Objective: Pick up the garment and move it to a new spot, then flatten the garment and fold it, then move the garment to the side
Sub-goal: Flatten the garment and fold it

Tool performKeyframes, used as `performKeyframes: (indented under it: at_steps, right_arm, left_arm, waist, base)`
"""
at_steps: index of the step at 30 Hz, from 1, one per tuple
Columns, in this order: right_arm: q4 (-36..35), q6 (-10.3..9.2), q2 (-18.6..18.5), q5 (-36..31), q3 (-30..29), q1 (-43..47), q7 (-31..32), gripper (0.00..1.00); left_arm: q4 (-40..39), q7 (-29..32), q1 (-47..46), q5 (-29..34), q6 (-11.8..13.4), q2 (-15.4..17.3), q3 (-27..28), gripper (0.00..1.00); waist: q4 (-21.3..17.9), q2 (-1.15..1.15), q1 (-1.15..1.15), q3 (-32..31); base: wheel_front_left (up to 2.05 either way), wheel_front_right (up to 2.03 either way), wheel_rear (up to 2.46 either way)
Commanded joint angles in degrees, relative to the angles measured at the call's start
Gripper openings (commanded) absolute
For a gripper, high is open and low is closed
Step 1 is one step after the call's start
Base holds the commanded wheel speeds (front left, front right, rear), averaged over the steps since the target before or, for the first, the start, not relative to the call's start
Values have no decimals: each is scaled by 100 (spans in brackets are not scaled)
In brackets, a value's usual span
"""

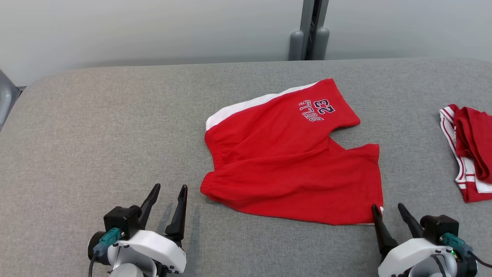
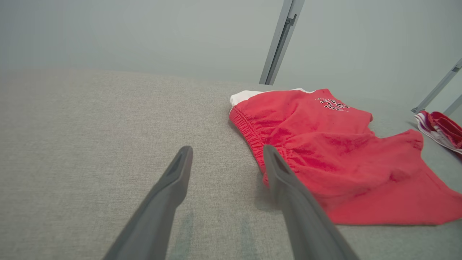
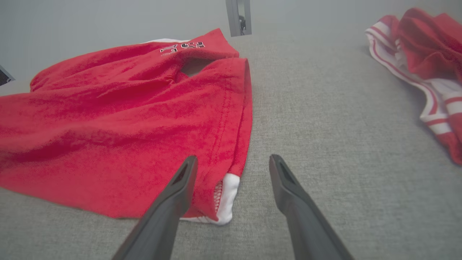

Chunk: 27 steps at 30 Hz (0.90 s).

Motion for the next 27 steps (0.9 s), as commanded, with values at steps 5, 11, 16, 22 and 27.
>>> performKeyframes:
  at_steps: [5,11,16,22,27]
  right_arm:
    - [438,-2,30,268,7,-83,140,100]
    - [791,0,66,487,237,-207,142,59]
    - [744,-1,33,762,489,-337,55,0]
    - [552,-1,-204,963,559,-401,87,0]
    - [202,-1,-355,1336,643,-255,661,0]
  left_arm:
    - [83,-21,-67,100,-94,-25,18,100]
    - [130,-21,-110,171,-115,-58,36,100]
    - [152,-21,-99,193,-124,-69,83,100]
    - [197,-21,-71,192,-157,-113,146,100]
    - [231,-22,-30,222,-191,-171,201,100]
  waist:
    - [36,0,0,41]
    - [75,0,0,75]
    - [26,0,0,90]
    - [-165,0,0,55]
    - [-380,0,0,5]
  base:
    - [0,0,0]
    - [0,0,0]
    - [0,0,0]
    - [0,0,0]
    - [0,0,0]
